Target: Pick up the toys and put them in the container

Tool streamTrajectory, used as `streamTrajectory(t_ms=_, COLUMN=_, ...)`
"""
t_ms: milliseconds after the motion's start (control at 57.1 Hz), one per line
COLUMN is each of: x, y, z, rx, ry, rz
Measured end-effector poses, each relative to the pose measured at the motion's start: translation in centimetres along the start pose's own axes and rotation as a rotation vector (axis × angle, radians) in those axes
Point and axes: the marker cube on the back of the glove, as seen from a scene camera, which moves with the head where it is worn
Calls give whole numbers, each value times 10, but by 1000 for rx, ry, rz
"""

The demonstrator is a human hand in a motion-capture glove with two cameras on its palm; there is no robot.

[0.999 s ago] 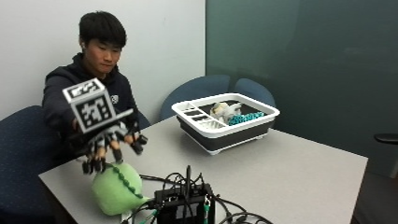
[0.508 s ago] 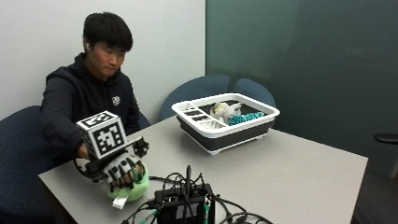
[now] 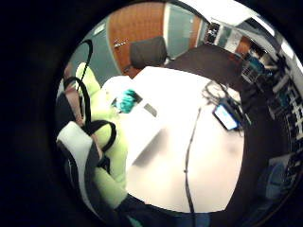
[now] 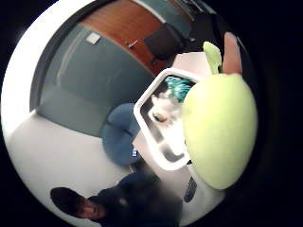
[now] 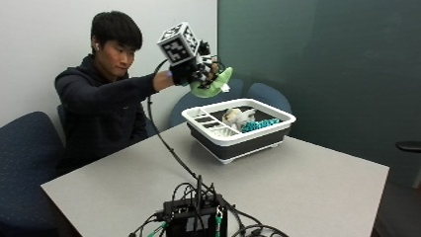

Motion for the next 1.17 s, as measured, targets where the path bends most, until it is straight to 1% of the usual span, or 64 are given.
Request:
streamTrajectory(t_ms=123, x=-24, y=-48, z=31, rx=-46, ry=-79, rz=-34)
streamTrajectory(t_ms=228, x=-67, y=-49, z=82, rx=-142, ry=-96, rz=-91)
streamTrajectory(t_ms=333, x=-76, y=-50, z=114, rx=-227, ry=-48, rz=-98)
streamTrajectory(t_ms=403, x=-61, y=-53, z=113, rx=-226, ry=19, rz=-70)
streamTrajectory(t_ms=491, x=-26, y=-60, z=96, rx=-232, ry=69, rz=36)
streamTrajectory(t_ms=543, x=-12, y=-59, z=92, rx=-296, ry=97, rz=94)
streamTrajectory(t_ms=596, x=-9, y=-50, z=96, rx=-377, ry=133, rz=106)
streamTrajectory(t_ms=631, x=2, y=-51, z=90, rx=-389, ry=111, rz=121)
streamTrajectory(t_ms=718, x=-9, y=-34, z=89, rx=-328, ry=77, rz=61)
streamTrajectory(t_ms=806, x=0, y=-30, z=72, rx=-236, ry=51, rz=59)
streamTrajectory(t_ms=911, x=8, y=-15, z=42, rx=-127, ry=-1, rz=40)
streamTrajectory(t_ms=981, x=14, y=6, z=19, rx=-39, ry=-11, rz=22)
streamTrajectory(t_ms=1051, x=44, y=27, z=-13, rx=52, ry=-23, rz=-20)
streamTrajectory(t_ms=1104, x=63, y=29, z=-26, rx=78, ry=-31, rz=-45)
streamTrajectory(t_ms=1174, x=66, y=29, z=-27, rx=82, ry=-32, rz=-49)
